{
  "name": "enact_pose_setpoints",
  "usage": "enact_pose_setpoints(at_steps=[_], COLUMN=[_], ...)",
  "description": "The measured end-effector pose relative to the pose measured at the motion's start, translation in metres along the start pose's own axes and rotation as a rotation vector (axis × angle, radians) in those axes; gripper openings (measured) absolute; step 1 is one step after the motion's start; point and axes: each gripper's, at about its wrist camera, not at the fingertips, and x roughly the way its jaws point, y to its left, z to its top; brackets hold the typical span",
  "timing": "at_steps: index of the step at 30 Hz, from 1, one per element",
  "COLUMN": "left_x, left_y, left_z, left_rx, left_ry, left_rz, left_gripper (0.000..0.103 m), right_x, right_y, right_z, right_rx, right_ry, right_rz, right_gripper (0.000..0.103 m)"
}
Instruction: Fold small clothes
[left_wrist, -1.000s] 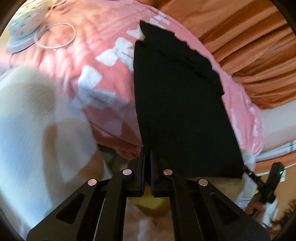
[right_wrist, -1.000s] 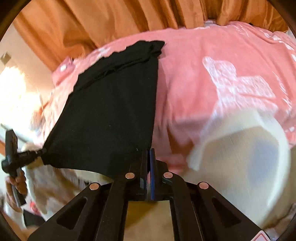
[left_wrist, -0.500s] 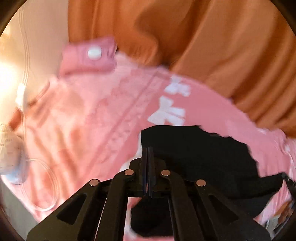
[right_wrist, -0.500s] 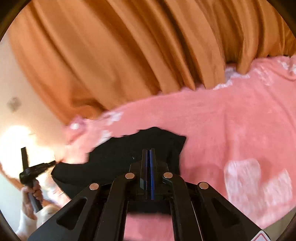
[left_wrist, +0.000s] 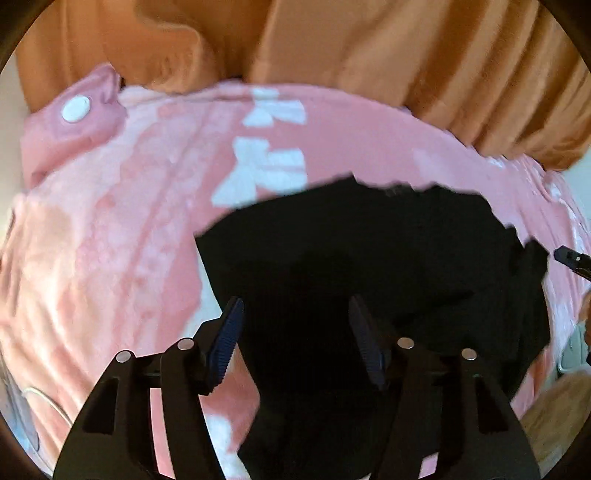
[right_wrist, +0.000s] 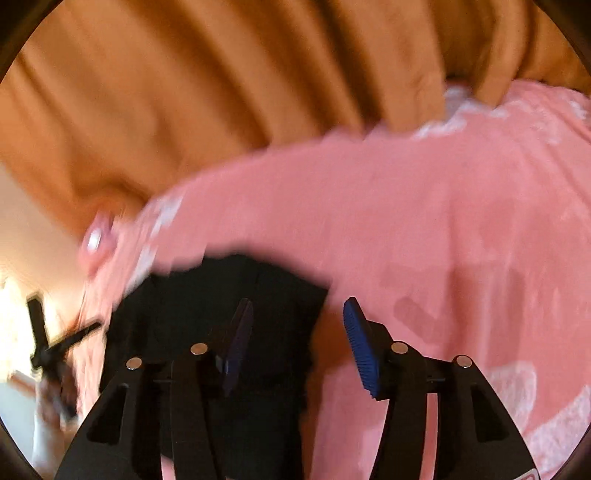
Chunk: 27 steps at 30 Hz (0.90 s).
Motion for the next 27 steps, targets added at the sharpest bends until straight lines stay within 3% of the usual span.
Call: enact_pose_setpoints(at_steps=[4,5,6,7,8,9,10,12,14,16,17,18,19,20,22,24,27], left_x=[0.023,0.029,0.033,0.033,0.032,0.025,0.009,-0.019,-0.026,-0.005,0.011,0.024,0.027,0.026,0.012,-0.005,-0.012], left_y=[0.008,0.005,-0.002,-0.008,-0.011,-0.013,-0.013,-0.009,0.003,0.016,0.022,0.029,0.034,0.037,0.034,0.028,0.018], left_z=[0.01,0.013,0.015,0.016,0.019,0.022,0.028,0.039,0.053,0.061,0.06,0.055,0.049,0.043,0.026,0.006,-0.024], left_rx=[-0.127,-0.134,-0.121,-0.11,-0.108,-0.119,-0.139,-0.177,-0.243,-0.29,-0.302,-0.332,-0.358,-0.372,-0.34,-0.297,-0.247], left_ry=[0.053,0.067,0.08,0.084,0.074,0.043,-0.015,-0.126,-0.212,-0.175,-0.122,-0.058,-0.025,-0.006,0.001,-0.002,0.024], left_rz=[-0.083,-0.105,-0.107,-0.093,-0.079,-0.088,-0.121,-0.153,-0.081,0.063,0.112,0.122,0.102,0.067,0.015,0.014,-0.03], left_gripper=[0.054,0.044,0.019,0.004,0.004,0.004,0.004,0.003,0.002,0.004,0.004,0.004,0.004,0.006,0.024,0.065,0.067], right_x=[0.012,0.02,0.027,0.037,0.044,0.05,0.052,0.034,0.002,-0.011,-0.005,0.012,0.025,0.033,0.032,0.019,0.012], right_y=[0.003,0.007,0.012,0.02,0.027,0.034,0.042,0.052,0.064,0.062,0.058,0.049,0.04,0.029,0.015,0.011,0.015], right_z=[-0.027,-0.027,-0.027,-0.025,-0.024,-0.024,-0.024,-0.019,-0.005,0.016,0.023,0.03,0.031,0.029,0.021,0.007,-0.023], right_rx=[0.006,-0.001,-0.015,-0.047,-0.08,-0.123,-0.159,-0.163,-0.181,-0.143,-0.112,-0.081,-0.046,0.012,0.1,0.103,0.029], right_ry=[0.075,0.083,0.09,0.103,0.115,0.124,0.126,0.062,-0.083,-0.218,-0.236,-0.205,-0.155,-0.111,-0.061,-0.032,0.082], right_rz=[0.051,0.036,0.033,0.017,-0.009,-0.044,-0.062,0.011,0.109,0.13,0.099,0.011,-0.084,-0.124,-0.044,-0.031,-0.074], right_gripper=[0.053,0.053,0.053,0.051,0.034,0.004,0.005,0.004,0.004,0.004,0.015,0.035,0.037,0.037,0.037,0.046,0.049])
